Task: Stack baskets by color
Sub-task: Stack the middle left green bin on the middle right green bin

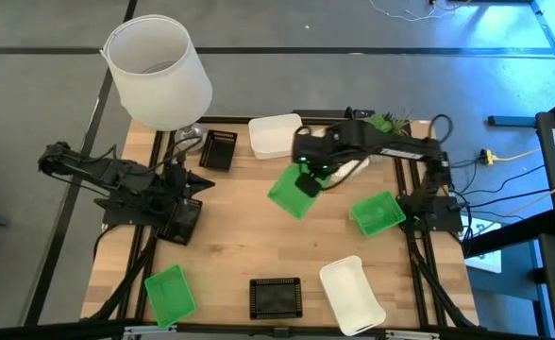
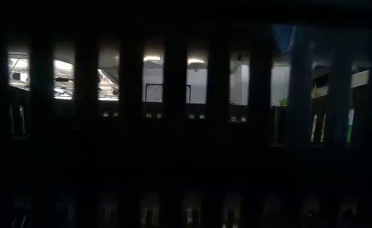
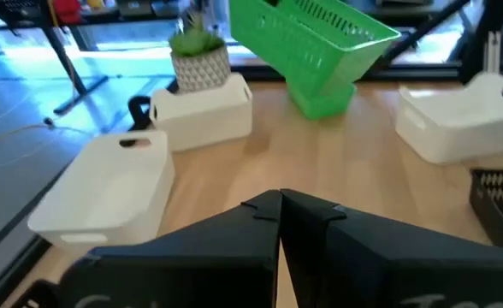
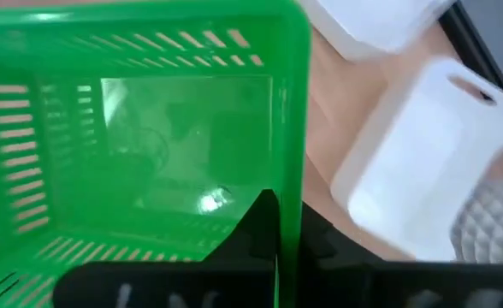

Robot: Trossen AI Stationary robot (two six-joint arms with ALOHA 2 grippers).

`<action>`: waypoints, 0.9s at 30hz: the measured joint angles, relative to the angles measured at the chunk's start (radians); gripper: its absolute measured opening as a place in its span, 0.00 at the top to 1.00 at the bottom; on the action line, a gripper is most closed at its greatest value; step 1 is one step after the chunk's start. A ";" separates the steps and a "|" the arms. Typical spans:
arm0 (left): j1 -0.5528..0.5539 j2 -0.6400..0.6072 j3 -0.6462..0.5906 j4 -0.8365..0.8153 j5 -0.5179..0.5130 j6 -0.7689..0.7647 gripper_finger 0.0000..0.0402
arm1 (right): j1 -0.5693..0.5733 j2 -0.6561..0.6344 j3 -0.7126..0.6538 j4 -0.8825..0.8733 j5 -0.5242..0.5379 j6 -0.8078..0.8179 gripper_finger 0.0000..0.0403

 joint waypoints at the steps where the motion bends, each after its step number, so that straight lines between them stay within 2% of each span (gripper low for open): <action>1: 0.001 0.010 0.000 0.020 -0.001 -0.001 1.00 | 0.000 -0.032 -0.045 0.001 -0.001 0.024 1.00; 6: 0.026 0.073 0.000 0.134 0.006 -0.005 1.00 | 0.000 -0.224 -0.311 -0.004 -0.026 0.177 1.00; 15: 0.065 0.162 0.000 0.174 0.066 -0.017 1.00 | 0.026 -0.528 -0.747 -0.002 -0.089 0.468 1.00; 20: 0.088 0.189 0.000 0.197 0.086 -0.035 1.00 | 0.029 -0.621 -0.940 -0.003 -0.088 0.581 1.00; 27: 0.114 0.193 0.000 0.198 0.086 -0.041 1.00 | 0.029 -0.650 -1.130 0.001 -0.119 0.641 1.00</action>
